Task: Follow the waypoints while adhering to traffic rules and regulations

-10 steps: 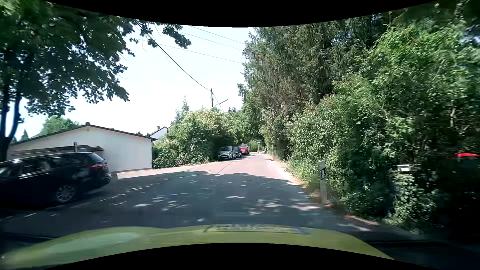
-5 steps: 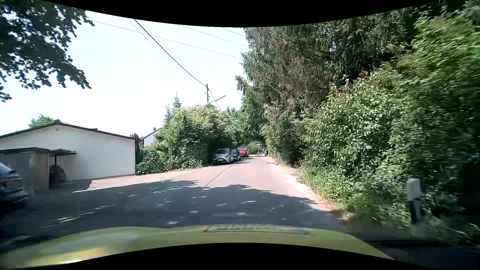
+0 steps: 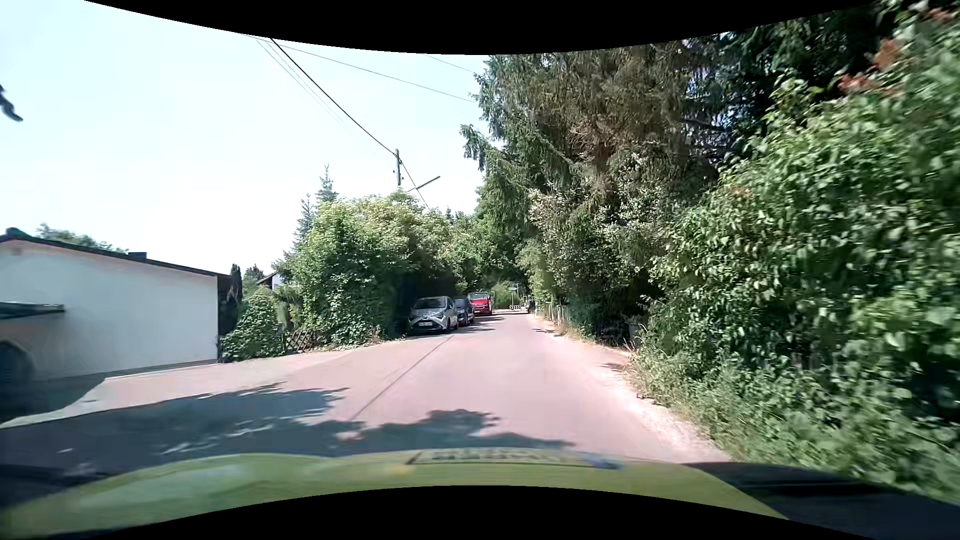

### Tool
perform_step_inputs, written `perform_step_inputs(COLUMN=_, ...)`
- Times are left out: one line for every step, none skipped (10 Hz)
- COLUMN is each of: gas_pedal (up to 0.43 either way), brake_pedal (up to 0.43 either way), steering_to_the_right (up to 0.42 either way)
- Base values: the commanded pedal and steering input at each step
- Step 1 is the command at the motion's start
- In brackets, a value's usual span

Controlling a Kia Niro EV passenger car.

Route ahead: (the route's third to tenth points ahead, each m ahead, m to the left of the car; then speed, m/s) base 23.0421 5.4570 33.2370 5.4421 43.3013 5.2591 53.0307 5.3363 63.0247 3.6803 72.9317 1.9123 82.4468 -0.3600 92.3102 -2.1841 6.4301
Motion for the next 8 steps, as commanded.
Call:
perform_step_inputs(gas_pedal=0.059, brake_pedal=0.000, steering_to_the_right=0.020)
perform_step_inputs(gas_pedal=0.059, brake_pedal=0.000, steering_to_the_right=0.020)
perform_step_inputs(gas_pedal=0.059, brake_pedal=0.000, steering_to_the_right=0.020)
perform_step_inputs(gas_pedal=0.059, brake_pedal=0.000, steering_to_the_right=0.020)
perform_step_inputs(gas_pedal=0.059, brake_pedal=0.000, steering_to_the_right=0.020)
perform_step_inputs(gas_pedal=0.059, brake_pedal=0.000, steering_to_the_right=0.020)
perform_step_inputs(gas_pedal=0.059, brake_pedal=0.000, steering_to_the_right=0.020)
perform_step_inputs(gas_pedal=0.059, brake_pedal=0.000, steering_to_the_right=0.020)
